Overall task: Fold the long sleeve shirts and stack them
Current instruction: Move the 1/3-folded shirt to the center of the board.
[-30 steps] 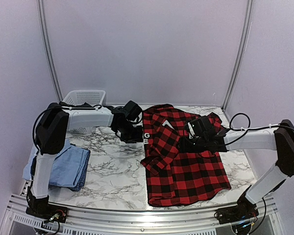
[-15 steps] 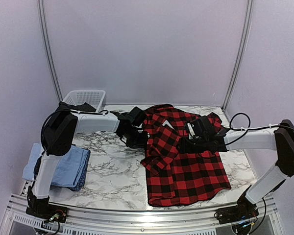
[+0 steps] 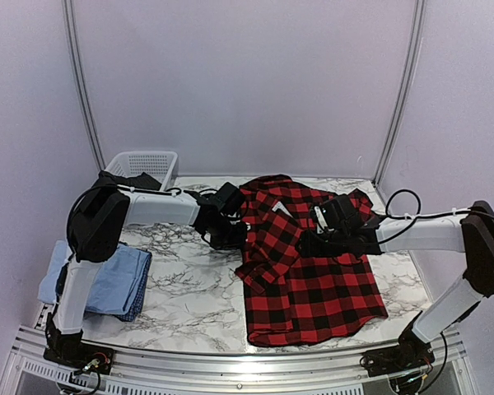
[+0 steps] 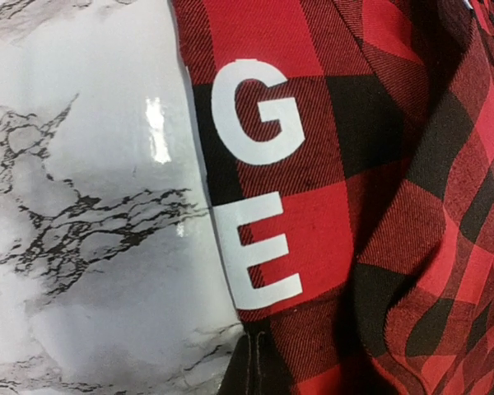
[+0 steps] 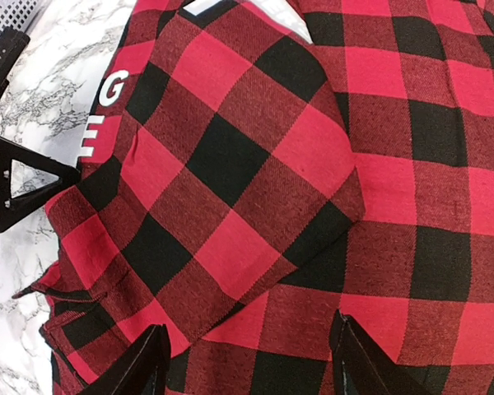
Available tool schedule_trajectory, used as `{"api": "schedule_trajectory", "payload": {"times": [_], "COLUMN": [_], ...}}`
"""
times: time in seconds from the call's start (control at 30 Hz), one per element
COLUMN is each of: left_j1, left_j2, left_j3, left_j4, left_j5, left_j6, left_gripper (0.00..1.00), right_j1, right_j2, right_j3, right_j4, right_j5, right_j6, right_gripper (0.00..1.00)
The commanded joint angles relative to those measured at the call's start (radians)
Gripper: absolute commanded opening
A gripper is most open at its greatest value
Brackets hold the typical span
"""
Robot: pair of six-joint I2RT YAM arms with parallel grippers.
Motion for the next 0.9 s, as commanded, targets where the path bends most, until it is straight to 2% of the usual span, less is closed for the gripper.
{"api": "schedule_trajectory", "payload": {"times": [0.0, 0.23, 0.47, 0.67, 0.87], "left_j1": [0.039, 0.125, 0.184, 0.183, 0.180], "left_j2": [-0.055, -0.130, -0.159, -0.251, -0.387], "left_j3": [-0.076, -0.178, -0.174, -0.182, -0.310], "left_j4": [-0.027, -0.027, -0.048, -0.110, -0.155], "left_j5": [-0.077, -0.061, -0.001, -0.029, -0.028], "left_j6": [0.034, 0.140, 0.241, 0.271, 0.303], "left_gripper": [0.00, 0.00, 0.00, 0.26, 0.33], "right_j1": [0.014, 0.041, 0.064, 0.080, 0.129], "right_j2": [0.015, 0.039, 0.068, 0.056, 0.055], "right_j3": [0.040, 0.050, 0.066, 0.059, 0.090], "right_j4": [0.012, 0.020, 0.027, 0.009, -0.025], "right_j5": [0.004, 0.005, -0.001, 0.006, 0.024], "right_j6": [0.008, 0.017, 0.022, 0.010, -0.022], "right_gripper": [0.62, 0.62, 0.62, 0.62, 0.62]}}
